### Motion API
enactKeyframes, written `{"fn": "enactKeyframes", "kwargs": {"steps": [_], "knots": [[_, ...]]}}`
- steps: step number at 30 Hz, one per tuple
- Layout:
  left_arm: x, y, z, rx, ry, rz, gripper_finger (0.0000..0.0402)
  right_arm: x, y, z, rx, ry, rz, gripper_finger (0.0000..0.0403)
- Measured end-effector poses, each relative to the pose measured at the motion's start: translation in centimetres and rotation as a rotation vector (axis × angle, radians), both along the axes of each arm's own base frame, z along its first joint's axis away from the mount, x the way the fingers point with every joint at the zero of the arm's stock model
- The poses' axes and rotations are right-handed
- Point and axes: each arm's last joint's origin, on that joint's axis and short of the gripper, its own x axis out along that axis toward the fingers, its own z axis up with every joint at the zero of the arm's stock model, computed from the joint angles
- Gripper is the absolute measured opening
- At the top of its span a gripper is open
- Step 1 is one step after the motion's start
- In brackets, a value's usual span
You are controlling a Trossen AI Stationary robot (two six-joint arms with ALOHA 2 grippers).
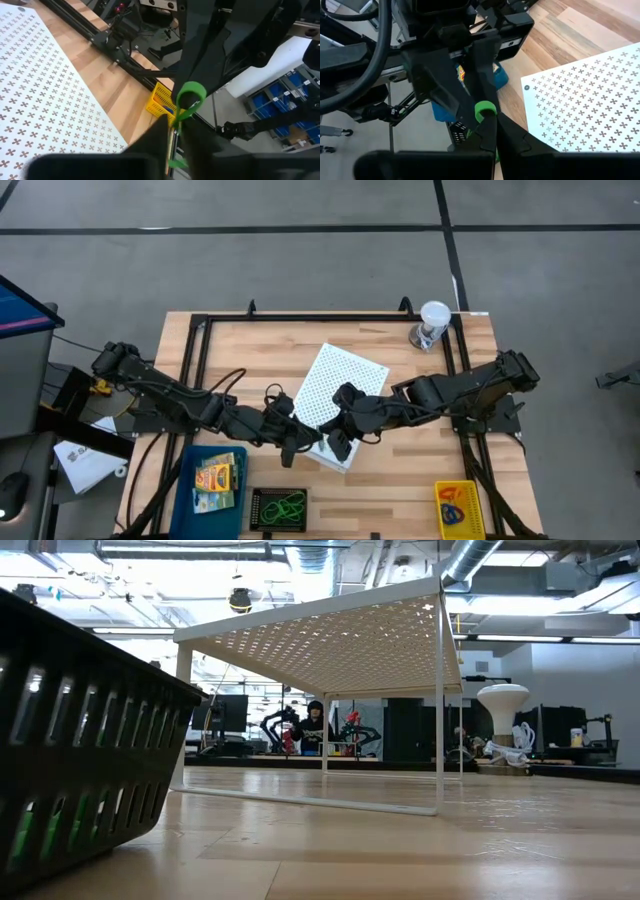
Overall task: Pick & Place Office Desk Supplies
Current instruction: Put the green rubber band into the black bin
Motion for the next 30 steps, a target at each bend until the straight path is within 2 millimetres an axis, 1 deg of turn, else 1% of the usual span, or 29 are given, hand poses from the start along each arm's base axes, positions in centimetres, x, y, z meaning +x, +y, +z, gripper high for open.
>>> {"fn": "enactKeyframes", "kwargs": {"steps": [1,2,7,10,12,16,20,23,26,30], "knots": [[0.0,0.0,0.0,-0.001,0.0,0.0,0.0024,0.0,0.0,0.0,-0.001,0.0,0.001,0.0],[0.0,0.0,0.0,-0.002,0.0,0.0,0.0013,0.0,0.0,0.0,-0.001,0.0,0.001,0.0],[0.0,0.0,0.0,-0.006,0.002,-0.006,0.0003,0.0,0.0,0.0,-0.015,-0.006,-0.016,0.0],[-0.1,-0.1,-0.1,-0.021,0.019,-0.037,0.0002,0.0,0.4,0.2,-0.041,-0.037,-0.003,0.0007],[-0.3,-0.3,-0.2,-0.026,0.037,-0.052,0.0002,0.1,0.6,0.5,-0.039,-0.068,0.006,0.002],[-0.7,-0.8,-0.8,-0.03,0.101,-0.077,0.0001,0.0,0.7,0.9,-0.032,-0.094,0.003,0.0059],[-1.4,-1.5,-1.6,-0.049,0.193,-0.118,0.0001,0.0,0.6,0.9,-0.034,-0.094,-0.003,0.0096],[-2.2,-2.3,-2.4,-0.059,0.287,-0.155,0.0001,0.0,0.7,0.9,-0.028,-0.095,-0.005,0.0116],[-3.2,-3.3,-2.9,-0.091,0.36,-0.201,0.0001,0.0,0.7,0.9,-0.022,-0.095,-0.008,0.0128],[-4.7,-5.0,-3.6,-0.119,0.453,-0.24,0.0,0.0,0.6,0.9,-0.03,-0.096,-0.026,0.0132]]}}
